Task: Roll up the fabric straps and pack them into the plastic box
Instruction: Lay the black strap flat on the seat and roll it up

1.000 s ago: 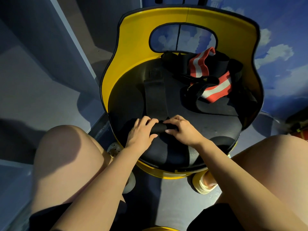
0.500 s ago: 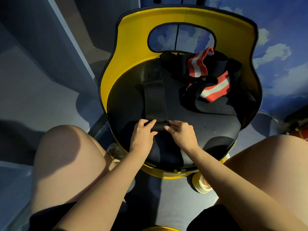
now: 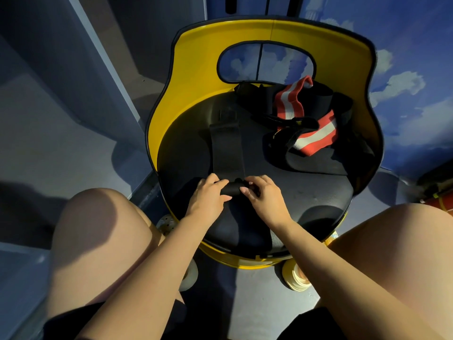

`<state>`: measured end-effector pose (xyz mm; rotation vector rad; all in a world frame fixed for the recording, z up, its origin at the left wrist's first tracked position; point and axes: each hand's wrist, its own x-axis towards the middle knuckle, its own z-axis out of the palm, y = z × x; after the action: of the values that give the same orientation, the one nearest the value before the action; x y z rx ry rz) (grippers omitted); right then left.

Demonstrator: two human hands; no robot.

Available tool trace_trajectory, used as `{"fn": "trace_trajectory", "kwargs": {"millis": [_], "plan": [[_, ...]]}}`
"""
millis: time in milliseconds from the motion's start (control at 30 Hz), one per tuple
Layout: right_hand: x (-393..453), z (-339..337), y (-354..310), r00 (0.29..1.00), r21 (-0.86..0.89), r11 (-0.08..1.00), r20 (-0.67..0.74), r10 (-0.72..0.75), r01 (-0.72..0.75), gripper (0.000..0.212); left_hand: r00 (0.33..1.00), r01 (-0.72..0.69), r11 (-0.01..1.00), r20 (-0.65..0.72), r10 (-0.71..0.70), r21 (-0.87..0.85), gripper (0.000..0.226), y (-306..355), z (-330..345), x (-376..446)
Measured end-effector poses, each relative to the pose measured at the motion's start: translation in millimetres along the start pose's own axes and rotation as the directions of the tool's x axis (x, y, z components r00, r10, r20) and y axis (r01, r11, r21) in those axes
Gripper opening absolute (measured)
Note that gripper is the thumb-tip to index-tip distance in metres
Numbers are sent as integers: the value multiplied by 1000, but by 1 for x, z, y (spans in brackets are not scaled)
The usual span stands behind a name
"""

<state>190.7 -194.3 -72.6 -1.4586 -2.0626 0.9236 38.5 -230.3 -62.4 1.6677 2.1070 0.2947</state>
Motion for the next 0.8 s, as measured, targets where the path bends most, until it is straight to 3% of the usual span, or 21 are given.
{"fn": "trace_trajectory", "kwargs": {"millis": [200, 367, 600, 800], "plan": [[1, 1, 15, 968, -142, 960, 105, -228, 242, 51, 990, -2, 994, 138, 17, -105, 47, -6, -13, 16], [7, 0, 18, 948, -163, 935, 83, -306, 316, 42, 969, 26, 974, 244, 30, -223, 49, -12, -16, 20], [17, -6, 18, 941, -133, 940, 180, -288, 313, 42, 988, -152, 962, 2, 155, 225, 54, -8, -4, 3], [26, -12, 13, 939, -98, 973, 300, -170, 208, 45, 959, -221, 917, -98, 266, 332, 52, -9, 3, -9]]}}
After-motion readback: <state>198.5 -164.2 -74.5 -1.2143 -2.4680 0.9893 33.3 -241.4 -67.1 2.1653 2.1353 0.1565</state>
